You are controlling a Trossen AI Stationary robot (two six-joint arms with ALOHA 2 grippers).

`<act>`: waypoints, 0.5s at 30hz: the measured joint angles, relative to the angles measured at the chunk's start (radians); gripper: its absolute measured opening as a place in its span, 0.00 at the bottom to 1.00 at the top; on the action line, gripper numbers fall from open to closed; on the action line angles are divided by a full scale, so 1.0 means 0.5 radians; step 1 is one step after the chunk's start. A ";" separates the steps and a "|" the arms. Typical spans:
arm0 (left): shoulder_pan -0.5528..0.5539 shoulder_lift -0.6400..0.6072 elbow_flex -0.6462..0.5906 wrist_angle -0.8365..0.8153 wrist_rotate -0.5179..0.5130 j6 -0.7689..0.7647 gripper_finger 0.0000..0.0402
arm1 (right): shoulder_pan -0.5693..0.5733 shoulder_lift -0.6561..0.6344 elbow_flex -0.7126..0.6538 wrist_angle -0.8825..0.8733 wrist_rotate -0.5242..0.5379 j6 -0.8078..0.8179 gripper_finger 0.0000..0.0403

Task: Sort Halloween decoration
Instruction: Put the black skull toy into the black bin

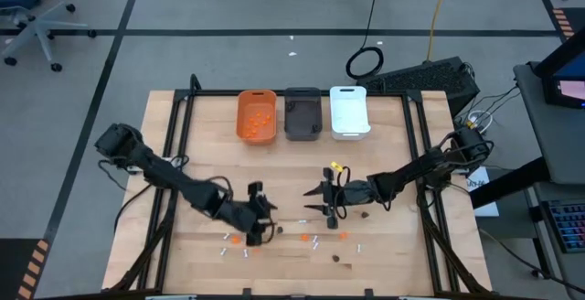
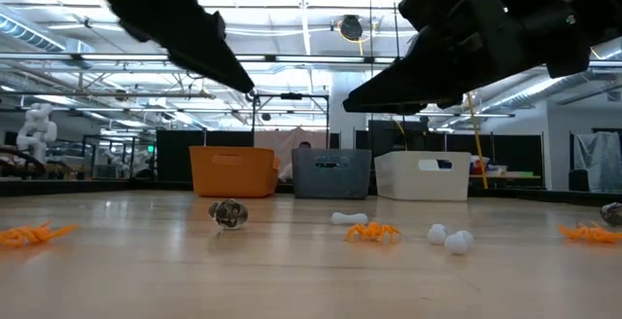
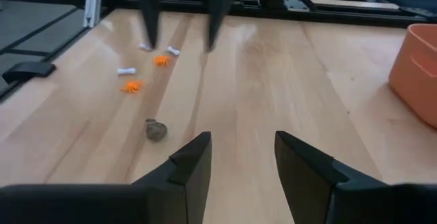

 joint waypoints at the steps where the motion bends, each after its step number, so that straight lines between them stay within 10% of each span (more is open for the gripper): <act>1: -0.028 0.032 -0.006 0.045 0.005 -0.019 0.52 | 0.005 0.000 0.000 -0.001 0.000 0.013 0.36; 15: -0.249 0.438 -0.007 0.485 -0.195 -0.281 0.70 | 0.017 0.000 0.000 -0.076 0.004 0.065 0.36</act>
